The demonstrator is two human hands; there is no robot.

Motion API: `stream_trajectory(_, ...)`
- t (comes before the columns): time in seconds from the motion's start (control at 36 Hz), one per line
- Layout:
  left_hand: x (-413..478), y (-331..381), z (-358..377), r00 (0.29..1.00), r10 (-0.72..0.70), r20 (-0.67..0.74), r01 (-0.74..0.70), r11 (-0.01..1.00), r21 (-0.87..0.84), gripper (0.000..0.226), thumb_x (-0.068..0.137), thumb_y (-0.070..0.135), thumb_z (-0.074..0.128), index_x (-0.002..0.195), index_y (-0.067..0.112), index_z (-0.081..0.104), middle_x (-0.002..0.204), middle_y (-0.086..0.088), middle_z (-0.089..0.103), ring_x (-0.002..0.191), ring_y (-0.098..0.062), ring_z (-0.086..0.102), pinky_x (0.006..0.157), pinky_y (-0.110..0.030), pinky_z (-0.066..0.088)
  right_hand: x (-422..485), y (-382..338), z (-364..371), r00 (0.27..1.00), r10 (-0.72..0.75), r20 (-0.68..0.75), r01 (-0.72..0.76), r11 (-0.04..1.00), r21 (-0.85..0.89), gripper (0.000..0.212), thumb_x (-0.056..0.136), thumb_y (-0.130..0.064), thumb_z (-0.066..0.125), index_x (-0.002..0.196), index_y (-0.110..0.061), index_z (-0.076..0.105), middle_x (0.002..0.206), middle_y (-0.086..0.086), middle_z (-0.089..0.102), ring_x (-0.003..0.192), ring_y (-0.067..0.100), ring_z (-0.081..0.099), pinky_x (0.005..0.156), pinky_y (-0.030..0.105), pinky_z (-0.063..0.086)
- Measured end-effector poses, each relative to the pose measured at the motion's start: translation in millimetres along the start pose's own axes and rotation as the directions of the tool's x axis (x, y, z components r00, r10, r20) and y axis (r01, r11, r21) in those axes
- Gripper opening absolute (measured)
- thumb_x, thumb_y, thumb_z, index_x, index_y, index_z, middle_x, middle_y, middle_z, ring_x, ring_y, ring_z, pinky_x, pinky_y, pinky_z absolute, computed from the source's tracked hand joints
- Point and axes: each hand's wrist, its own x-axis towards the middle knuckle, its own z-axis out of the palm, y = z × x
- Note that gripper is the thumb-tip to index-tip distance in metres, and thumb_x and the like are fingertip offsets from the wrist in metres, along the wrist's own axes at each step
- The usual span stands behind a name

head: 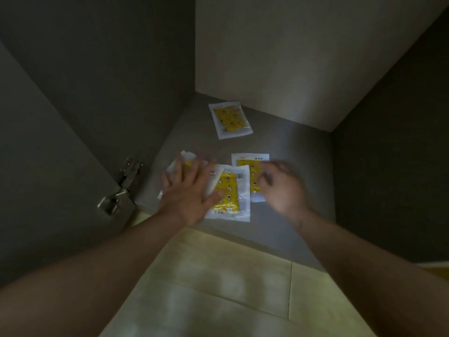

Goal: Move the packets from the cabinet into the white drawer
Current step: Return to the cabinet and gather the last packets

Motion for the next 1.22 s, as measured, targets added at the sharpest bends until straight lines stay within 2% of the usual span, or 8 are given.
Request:
stream_trajectory(0.19,3.5,-5.8,-0.8,0.976,0.111,0.185,-0.141,0.977,0.159,0.074,0.088,0.069,0.028,0.147,0.042,-0.009,0.157,0.012,-0.017,0.141,-0.030,-0.026,0.110,-0.059,-0.012,62.7,-19.8,16.8,0.975,0.050,0.218,-0.001,0.977,-0.215,0.054,0.093,-0.020,0.047,0.145,-0.019,0.032,0.154,0.004,0.022,0.141,0.026,0.021,0.114,0.039,0.023)
stream_trajectory(0.33,8.2,-13.7,-2.7,0.967,0.123,0.222,-0.154,0.979,0.132,0.080,0.086,0.069,0.037,0.147,0.044,-0.008,0.157,0.013,-0.016,0.142,-0.029,-0.025,0.112,-0.056,-0.011,114.5,-60.8,22.5,0.975,0.111,0.193,-0.112,0.994,-0.007,0.052,0.092,-0.012,0.047,0.142,-0.008,0.035,0.147,0.015,0.033,0.134,0.034,0.034,0.109,0.038,0.032)
stream_trajectory(0.44,7.3,-10.0,-4.4,0.965,0.113,0.236,-0.141,0.984,0.105,0.082,0.084,0.070,0.039,0.147,0.044,-0.007,0.157,0.013,-0.018,0.141,-0.028,-0.027,0.111,-0.055,-0.013,128.4,-62.6,18.1,0.981,0.061,0.182,-0.019,0.975,-0.220,0.061,0.095,-0.016,0.045,0.150,-0.014,0.018,0.156,0.010,0.015,0.142,0.035,0.017,0.114,0.049,0.019)
stream_trajectory(0.5,5.9,-8.5,-2.8,0.970,0.104,0.221,-0.129,0.986,0.102,0.083,0.083,0.071,0.039,0.147,0.044,-0.007,0.156,0.013,-0.018,0.141,-0.028,-0.027,0.110,-0.055,-0.015,130.4,-53.7,18.7,0.966,0.055,0.252,0.032,0.945,-0.327,0.066,0.097,-0.023,0.045,0.152,-0.018,0.008,0.159,0.007,0.003,0.145,0.033,0.004,0.114,0.052,0.009)
stream_trajectory(0.64,6.4,-8.0,-2.4,0.975,0.085,0.206,-0.106,0.990,0.091,0.085,0.081,0.073,0.040,0.147,0.045,-0.007,0.156,0.013,-0.019,0.140,-0.027,-0.029,0.110,-0.055,-0.016,123.7,-37.2,18.5,0.922,0.166,0.351,-0.045,0.943,-0.330,0.072,0.090,-0.065,0.033,0.150,-0.032,0.012,0.157,0.015,0.009,0.145,0.034,0.002,0.112,0.055,-0.007)
stream_trajectory(0.83,2.8,-5.6,-2.5,0.980,0.054,0.193,-0.075,0.992,0.103,0.084,0.082,0.073,0.039,0.147,0.045,-0.006,0.157,0.013,-0.018,0.141,-0.028,-0.026,0.110,-0.057,-0.015,106.2,-26.9,1.9,0.905,0.146,0.400,0.091,0.852,-0.516,0.062,0.094,-0.062,0.021,0.150,-0.035,0.011,0.160,0.000,0.006,0.144,0.034,0.004,0.111,0.060,-0.005)
stream_trajectory(1.03,0.4,-2.3,0.6,0.988,0.015,0.152,-0.035,0.991,0.126,0.083,0.082,0.073,0.037,0.147,0.043,-0.006,0.157,0.012,-0.017,0.141,-0.028,-0.026,0.110,-0.057,-0.014,58.2,13.6,-10.8,0.931,0.225,0.289,-0.067,0.881,-0.469,0.056,0.098,-0.054,0.020,0.144,-0.023,0.028,0.152,0.005,0.027,0.139,0.028,0.025,0.108,0.050,0.018)
stream_trajectory(1.22,-0.7,16.8,4.7,0.983,-0.149,0.109,0.146,0.989,0.033,0.080,0.085,0.070,0.036,0.148,0.041,-0.004,0.156,0.003,-0.024,0.140,-0.029,-0.029,0.112,-0.054,-0.013,-9.4,38.8,5.2,0.931,0.283,0.232,-0.213,0.935,-0.285,0.069,0.093,-0.063,0.024,0.150,-0.028,0.011,0.159,-0.005,0.001,0.145,0.026,-0.009,0.114,0.050,-0.004)
